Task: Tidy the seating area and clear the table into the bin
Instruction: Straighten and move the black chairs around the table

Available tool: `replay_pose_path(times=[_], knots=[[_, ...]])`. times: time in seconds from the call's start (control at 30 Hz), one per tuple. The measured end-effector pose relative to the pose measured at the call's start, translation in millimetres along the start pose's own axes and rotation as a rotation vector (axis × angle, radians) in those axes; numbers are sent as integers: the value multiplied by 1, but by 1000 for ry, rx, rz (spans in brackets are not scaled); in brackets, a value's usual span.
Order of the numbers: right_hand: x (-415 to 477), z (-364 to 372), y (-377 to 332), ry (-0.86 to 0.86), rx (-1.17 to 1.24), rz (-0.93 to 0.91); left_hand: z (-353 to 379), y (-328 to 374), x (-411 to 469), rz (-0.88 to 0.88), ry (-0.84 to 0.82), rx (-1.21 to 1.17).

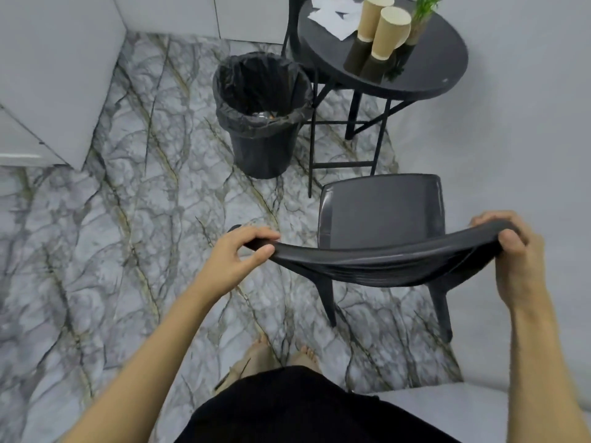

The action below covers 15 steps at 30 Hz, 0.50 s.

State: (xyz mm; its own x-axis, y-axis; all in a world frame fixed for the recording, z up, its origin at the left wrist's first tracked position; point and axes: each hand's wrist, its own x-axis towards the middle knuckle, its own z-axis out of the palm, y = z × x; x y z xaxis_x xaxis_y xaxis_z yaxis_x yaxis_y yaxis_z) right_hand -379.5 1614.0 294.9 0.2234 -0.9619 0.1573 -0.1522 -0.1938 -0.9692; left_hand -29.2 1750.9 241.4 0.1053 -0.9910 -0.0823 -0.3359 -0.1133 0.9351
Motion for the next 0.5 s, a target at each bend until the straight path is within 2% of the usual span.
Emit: replay_pose_path(times=[0.3, 0.4, 0.5], knots=[[2, -24, -3, 16, 77, 53, 10, -51, 21, -93, 143, -202], [3, -27, -2, -10, 58, 32, 27, -51, 25, -120, 173, -371], [8, -28, 1, 29, 35, 21, 45, -52, 29, -115, 288, -521]])
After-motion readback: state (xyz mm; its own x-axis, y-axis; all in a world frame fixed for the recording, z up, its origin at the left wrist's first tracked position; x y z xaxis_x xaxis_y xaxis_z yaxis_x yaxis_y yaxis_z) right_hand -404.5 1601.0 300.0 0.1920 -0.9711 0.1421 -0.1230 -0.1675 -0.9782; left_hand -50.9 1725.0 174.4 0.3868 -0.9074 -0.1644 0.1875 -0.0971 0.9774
